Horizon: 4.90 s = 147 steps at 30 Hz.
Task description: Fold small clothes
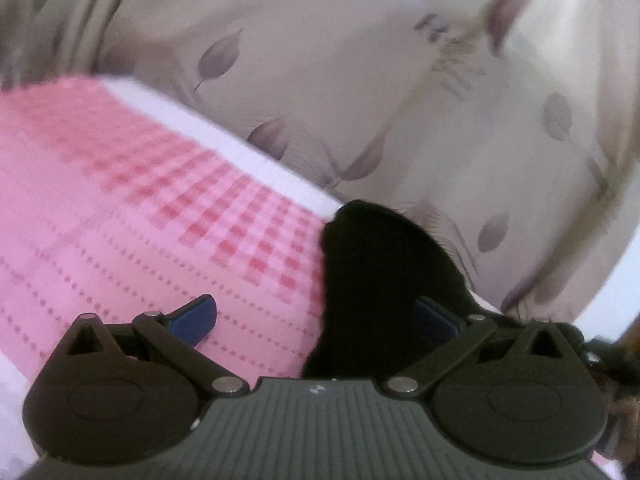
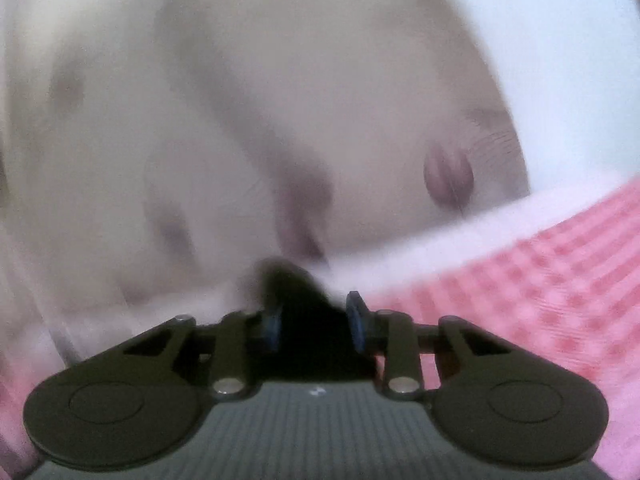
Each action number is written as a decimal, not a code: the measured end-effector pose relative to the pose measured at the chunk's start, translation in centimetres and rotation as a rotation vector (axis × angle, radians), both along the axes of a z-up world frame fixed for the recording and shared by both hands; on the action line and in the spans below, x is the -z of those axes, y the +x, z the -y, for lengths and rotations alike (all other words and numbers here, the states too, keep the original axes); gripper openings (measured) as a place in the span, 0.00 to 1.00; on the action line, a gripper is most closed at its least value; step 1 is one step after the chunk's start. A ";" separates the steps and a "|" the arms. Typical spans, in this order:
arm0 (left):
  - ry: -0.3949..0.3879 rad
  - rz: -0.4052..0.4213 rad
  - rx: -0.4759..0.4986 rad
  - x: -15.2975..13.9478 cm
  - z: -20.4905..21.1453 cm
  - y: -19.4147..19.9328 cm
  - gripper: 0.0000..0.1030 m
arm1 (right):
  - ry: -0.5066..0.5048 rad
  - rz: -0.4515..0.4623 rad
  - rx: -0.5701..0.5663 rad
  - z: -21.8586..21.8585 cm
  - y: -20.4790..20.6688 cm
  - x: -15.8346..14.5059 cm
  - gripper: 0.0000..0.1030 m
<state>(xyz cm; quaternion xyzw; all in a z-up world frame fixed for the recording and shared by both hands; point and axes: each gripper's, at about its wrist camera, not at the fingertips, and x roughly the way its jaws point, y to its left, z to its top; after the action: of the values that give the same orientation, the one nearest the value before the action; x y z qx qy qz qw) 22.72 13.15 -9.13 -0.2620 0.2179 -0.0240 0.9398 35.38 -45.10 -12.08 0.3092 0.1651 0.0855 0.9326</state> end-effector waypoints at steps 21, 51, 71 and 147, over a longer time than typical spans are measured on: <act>0.074 0.026 0.154 -0.9 2.0 0.2 0.89 | -0.210 -0.028 -0.331 -2.5 -15.6 3.1 0.37; 0.110 0.033 0.211 -1.5 0.9 -1.9 0.95 | -0.482 0.003 -0.476 -12.9 -16.2 0.2 0.11; 0.199 0.069 0.361 -6.2 8.8 9.2 0.82 | -0.388 -0.009 -0.168 -6.3 -4.5 -0.7 0.13; 0.380 -0.041 0.457 0.3 5.9 12.3 0.30 | -0.631 -0.146 -0.296 -14.5 -13.9 2.7 0.97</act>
<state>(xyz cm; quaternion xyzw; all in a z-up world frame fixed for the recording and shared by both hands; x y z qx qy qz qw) 35.00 7.28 -9.48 -0.0258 0.2908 -0.1884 0.9377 21.47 -30.61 -14.79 -0.0159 0.2927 0.1422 0.9454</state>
